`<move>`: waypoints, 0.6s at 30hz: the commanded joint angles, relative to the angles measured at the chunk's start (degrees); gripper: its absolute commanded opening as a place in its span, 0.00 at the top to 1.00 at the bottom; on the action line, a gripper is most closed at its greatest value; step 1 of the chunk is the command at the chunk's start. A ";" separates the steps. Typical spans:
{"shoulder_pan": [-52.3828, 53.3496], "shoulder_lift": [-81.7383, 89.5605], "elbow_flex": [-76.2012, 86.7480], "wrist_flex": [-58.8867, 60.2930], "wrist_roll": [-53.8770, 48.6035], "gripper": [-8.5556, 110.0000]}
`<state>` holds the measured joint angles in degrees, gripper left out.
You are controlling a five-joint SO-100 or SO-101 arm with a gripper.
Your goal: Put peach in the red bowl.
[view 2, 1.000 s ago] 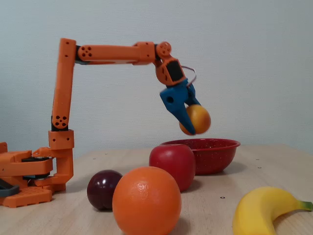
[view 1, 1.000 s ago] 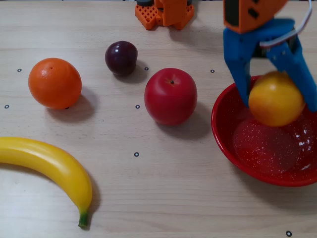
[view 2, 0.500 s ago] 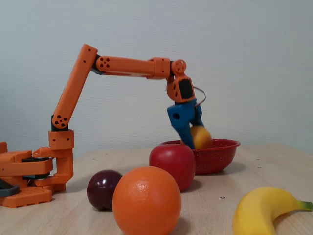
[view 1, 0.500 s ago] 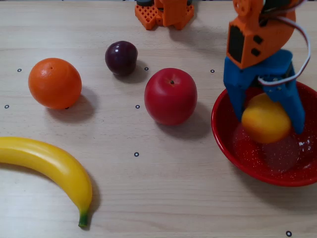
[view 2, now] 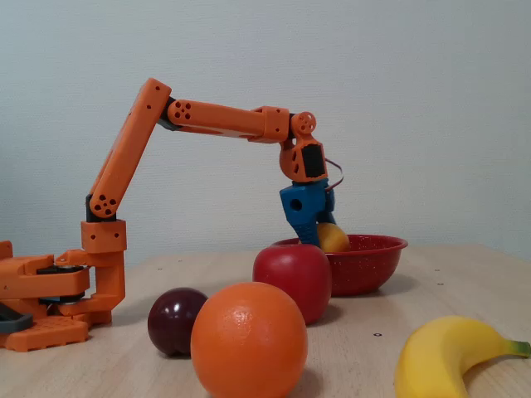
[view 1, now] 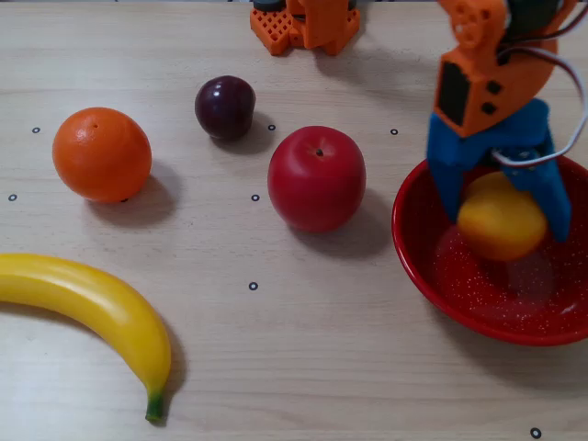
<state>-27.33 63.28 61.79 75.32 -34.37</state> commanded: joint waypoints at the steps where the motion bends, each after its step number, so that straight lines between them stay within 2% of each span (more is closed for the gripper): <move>1: -0.35 3.34 -8.00 -0.09 -1.93 0.76; 3: -0.09 3.52 -7.91 -0.18 -1.93 0.65; 5: 0.09 3.96 -7.91 -0.09 -2.02 0.60; 12: 0.79 5.54 -8.00 0.70 -3.87 0.51; 18: 1.58 9.49 -8.00 -1.32 -3.60 0.54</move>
<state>-27.07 63.37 61.79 75.23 -37.18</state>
